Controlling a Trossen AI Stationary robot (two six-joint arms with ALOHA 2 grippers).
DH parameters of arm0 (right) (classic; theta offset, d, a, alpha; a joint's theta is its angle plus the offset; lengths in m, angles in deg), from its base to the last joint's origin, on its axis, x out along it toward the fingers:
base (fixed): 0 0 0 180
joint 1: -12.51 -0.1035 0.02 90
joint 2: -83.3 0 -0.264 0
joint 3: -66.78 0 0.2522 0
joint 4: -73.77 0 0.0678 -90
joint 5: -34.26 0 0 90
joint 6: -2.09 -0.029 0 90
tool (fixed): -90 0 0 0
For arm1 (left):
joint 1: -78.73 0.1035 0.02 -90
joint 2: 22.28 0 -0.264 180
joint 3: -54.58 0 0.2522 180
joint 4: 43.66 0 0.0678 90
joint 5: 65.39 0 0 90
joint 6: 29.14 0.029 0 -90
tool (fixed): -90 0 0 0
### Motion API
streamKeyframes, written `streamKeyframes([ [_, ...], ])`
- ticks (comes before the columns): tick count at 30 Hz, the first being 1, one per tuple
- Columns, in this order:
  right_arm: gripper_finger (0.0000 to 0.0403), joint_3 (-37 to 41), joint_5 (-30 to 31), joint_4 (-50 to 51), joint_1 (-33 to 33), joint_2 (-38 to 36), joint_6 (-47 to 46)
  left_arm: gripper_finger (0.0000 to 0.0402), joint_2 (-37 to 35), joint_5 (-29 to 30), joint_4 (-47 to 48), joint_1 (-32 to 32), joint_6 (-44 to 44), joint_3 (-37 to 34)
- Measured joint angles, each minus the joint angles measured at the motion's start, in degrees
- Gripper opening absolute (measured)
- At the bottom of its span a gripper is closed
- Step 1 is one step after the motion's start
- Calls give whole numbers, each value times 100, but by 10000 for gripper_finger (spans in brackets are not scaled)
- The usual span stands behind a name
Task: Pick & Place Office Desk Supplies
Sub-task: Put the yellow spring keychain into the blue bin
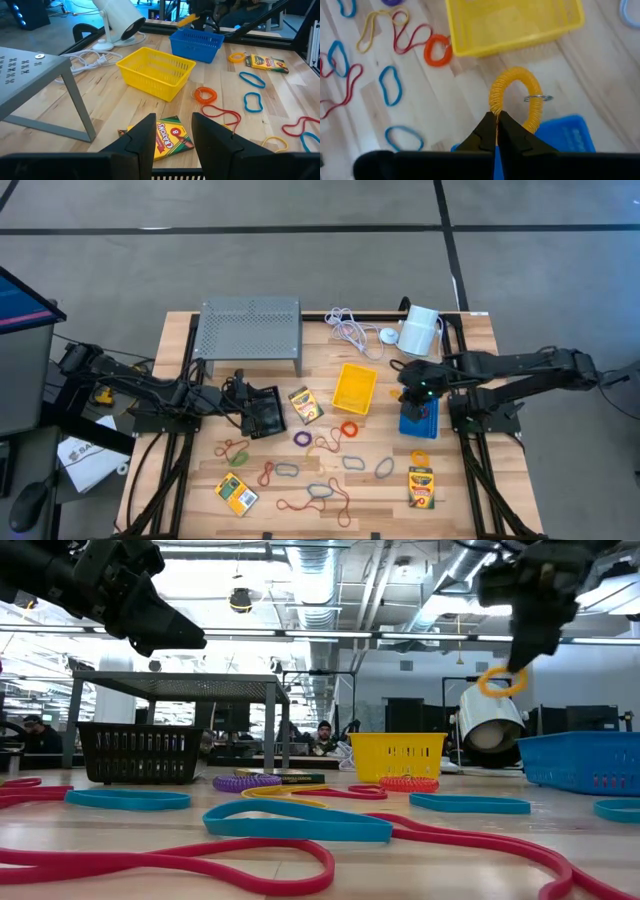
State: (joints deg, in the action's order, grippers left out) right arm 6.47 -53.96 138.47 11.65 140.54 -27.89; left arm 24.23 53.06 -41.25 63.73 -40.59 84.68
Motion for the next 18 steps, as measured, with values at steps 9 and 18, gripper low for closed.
streamKeyframes([
  [9, 0, 0, 155, 767, -814, -216, -976, 123, -1, 0, 0, -1, 0, 0],
  [18, 0, -2, 301, 1118, -1554, -169, -1819, 123, -1, 0, 0, -1, 0, 0],
])
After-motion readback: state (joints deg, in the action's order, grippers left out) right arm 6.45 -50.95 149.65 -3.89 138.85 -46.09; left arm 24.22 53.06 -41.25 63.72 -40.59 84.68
